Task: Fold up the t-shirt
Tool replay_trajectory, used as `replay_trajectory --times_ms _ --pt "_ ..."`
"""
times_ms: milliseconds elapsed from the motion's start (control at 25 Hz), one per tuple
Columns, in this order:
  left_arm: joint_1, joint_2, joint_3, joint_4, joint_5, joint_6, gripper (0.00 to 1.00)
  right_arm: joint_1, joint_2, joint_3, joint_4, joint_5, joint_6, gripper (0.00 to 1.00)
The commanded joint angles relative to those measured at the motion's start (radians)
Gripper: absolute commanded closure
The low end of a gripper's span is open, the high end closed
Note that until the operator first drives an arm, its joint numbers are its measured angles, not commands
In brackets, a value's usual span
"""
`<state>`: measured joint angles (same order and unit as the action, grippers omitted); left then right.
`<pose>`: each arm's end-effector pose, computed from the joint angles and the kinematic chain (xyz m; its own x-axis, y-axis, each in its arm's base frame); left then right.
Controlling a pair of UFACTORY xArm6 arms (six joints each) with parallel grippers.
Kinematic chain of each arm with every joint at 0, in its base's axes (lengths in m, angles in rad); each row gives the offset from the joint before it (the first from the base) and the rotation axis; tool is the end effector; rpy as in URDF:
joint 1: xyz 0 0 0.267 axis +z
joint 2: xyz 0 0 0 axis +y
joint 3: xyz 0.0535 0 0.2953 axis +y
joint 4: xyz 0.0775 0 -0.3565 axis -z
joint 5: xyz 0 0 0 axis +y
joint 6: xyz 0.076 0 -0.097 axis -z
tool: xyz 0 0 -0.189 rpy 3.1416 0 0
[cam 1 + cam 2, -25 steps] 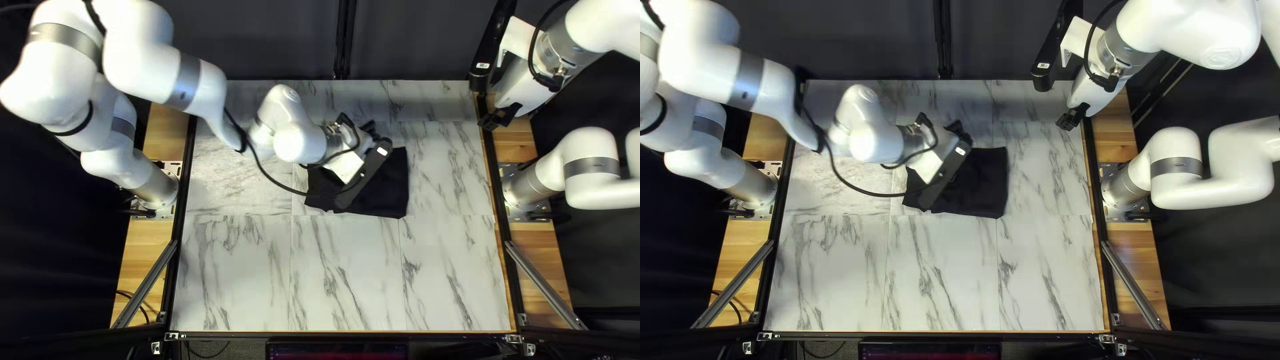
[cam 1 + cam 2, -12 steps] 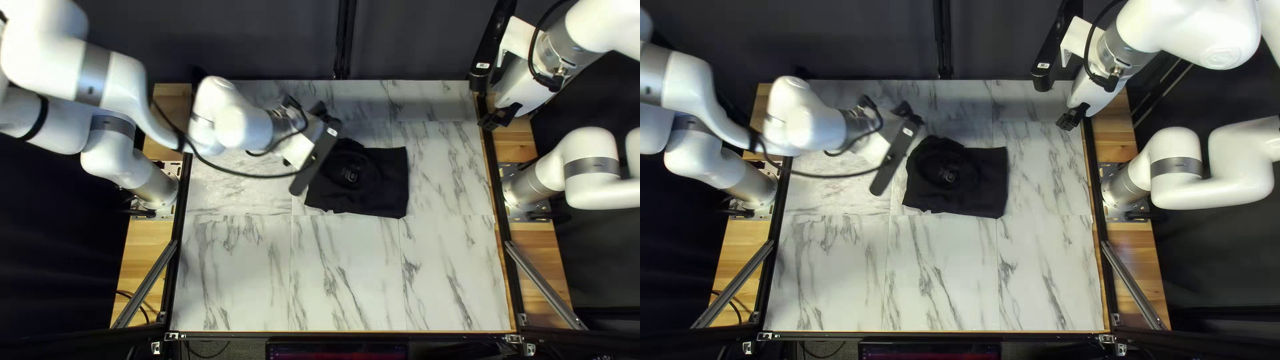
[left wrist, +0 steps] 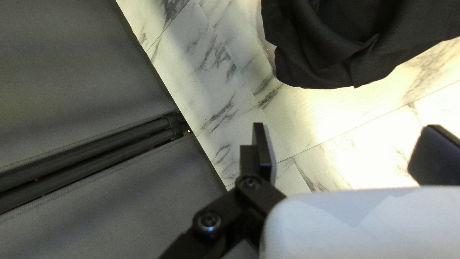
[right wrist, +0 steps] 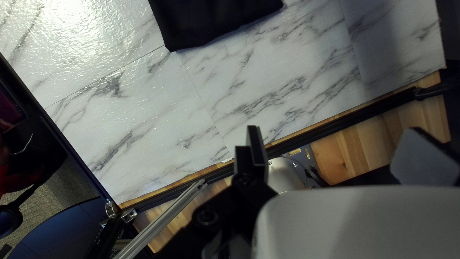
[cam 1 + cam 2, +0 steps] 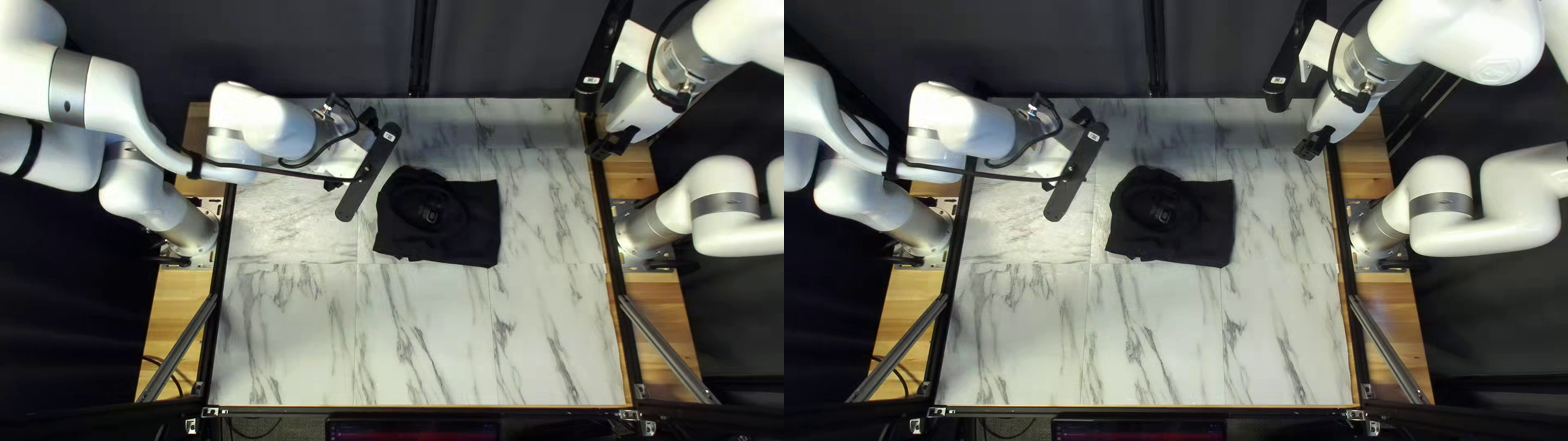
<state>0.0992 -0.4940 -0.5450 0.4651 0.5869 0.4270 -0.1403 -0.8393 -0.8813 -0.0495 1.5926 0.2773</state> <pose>0.4456 0.0872 0.2230 0.7507 -0.6389 0.1681 -0.4930 -0.7112 -0.5012 0.2641 -0.0517 0.3603 0.9042 -0.4049 0.1362 -0.4102 -0.9119 0.0121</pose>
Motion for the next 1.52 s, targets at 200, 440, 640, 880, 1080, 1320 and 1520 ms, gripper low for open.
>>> replay_trajectory --times_ms 200,440,640,880,1080,1320,1520 --pt "0.000 0.000 0.000 0.000 0.000 0.000 0.00 0.000 0.000 0.000 0.000 0.000 0.000 0.00" --pt "0.000 0.000 0.000 0.000 0.000 0.000 0.00 0.000 0.000 0.000 0.000 0.000 0.000 0.00" --pt "0.000 0.000 0.000 0.000 0.000 0.000 0.00 0.000 0.000 0.000 0.000 0.000 0.000 0.00" --pt "0.000 0.000 0.000 0.000 0.000 0.000 0.00 0.000 0.000 0.000 0.000 0.000 0.000 0.00" --pt "0.000 0.000 0.000 0.000 0.000 0.000 0.00 0.000 0.000 0.000 0.000 0.000 0.000 0.00" --pt "0.000 0.000 0.000 0.000 0.000 0.000 0.00 0.000 0.000 0.000 0.000 0.000 0.000 0.00" --pt "0.046 0.064 -0.030 -0.056 -0.064 0.078 0.00 0.000 0.000 0.000 0.000 0.000 0.000 0.00"
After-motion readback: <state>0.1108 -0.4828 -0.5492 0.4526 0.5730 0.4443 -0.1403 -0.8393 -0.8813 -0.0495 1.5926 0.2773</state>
